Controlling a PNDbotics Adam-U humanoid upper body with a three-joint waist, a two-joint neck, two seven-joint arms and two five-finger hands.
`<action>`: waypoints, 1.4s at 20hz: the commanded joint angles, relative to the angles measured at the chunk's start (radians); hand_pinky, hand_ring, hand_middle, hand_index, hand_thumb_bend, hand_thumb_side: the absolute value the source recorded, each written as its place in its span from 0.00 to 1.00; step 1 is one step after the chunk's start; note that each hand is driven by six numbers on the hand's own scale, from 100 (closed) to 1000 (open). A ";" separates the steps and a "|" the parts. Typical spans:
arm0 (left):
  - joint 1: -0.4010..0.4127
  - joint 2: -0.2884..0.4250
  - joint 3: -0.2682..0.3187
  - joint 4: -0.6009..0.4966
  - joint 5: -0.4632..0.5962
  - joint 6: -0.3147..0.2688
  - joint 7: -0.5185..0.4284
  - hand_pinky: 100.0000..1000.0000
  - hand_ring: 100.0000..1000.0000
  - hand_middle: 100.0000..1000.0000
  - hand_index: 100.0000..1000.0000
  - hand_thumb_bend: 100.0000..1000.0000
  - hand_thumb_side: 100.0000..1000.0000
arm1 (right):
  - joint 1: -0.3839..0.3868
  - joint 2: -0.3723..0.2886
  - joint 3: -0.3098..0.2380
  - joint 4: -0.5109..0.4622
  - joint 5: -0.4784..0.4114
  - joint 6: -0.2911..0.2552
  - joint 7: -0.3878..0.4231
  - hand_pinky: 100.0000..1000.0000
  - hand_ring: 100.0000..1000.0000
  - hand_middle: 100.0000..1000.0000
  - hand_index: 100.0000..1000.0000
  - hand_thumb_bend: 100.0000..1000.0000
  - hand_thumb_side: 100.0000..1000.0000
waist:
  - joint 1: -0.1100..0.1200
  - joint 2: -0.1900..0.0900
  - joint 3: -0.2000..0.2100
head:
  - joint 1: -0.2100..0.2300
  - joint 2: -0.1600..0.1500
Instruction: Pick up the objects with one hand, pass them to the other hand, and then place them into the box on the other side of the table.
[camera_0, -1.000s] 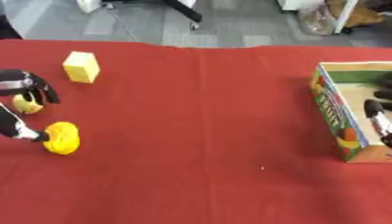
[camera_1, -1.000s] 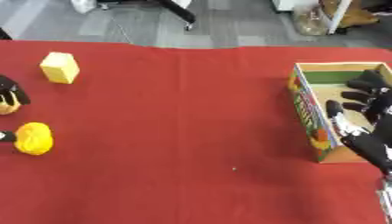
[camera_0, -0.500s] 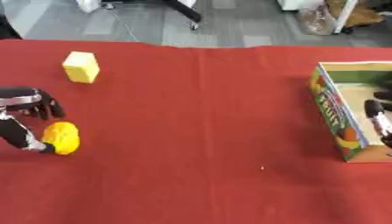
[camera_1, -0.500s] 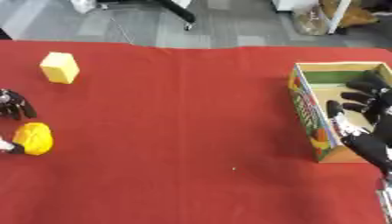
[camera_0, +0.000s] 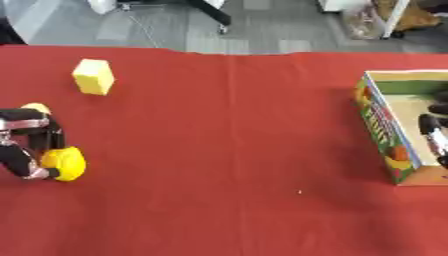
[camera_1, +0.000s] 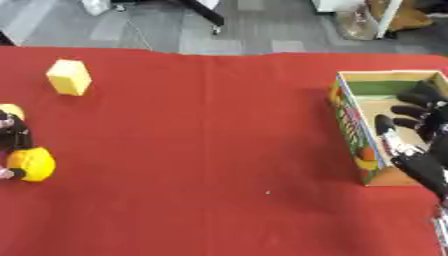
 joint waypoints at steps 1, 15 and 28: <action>0.000 0.026 0.038 -0.037 0.003 0.000 0.067 0.48 0.40 0.37 0.44 0.19 0.00 | -0.012 -0.016 -0.008 -0.008 -0.005 -0.001 0.004 0.71 0.75 0.76 0.96 0.28 0.27 | 0.015 -0.037 0.001 | 0.000 0.002; -0.031 -0.209 0.150 -0.230 0.413 0.042 0.414 0.45 0.33 0.32 0.40 0.27 0.00 | -0.137 -0.144 0.070 -0.035 0.121 -0.026 0.078 0.73 0.75 0.77 0.94 0.29 0.29 | 0.007 -0.055 0.020 | -0.021 0.014; -0.081 -0.480 0.073 -0.178 0.555 0.025 0.458 0.48 0.33 0.33 0.41 0.27 0.00 | -0.392 -0.297 0.280 -0.120 0.330 -0.140 0.229 0.76 0.73 0.73 0.90 0.27 0.29 | -0.005 -0.062 0.020 | -0.024 0.027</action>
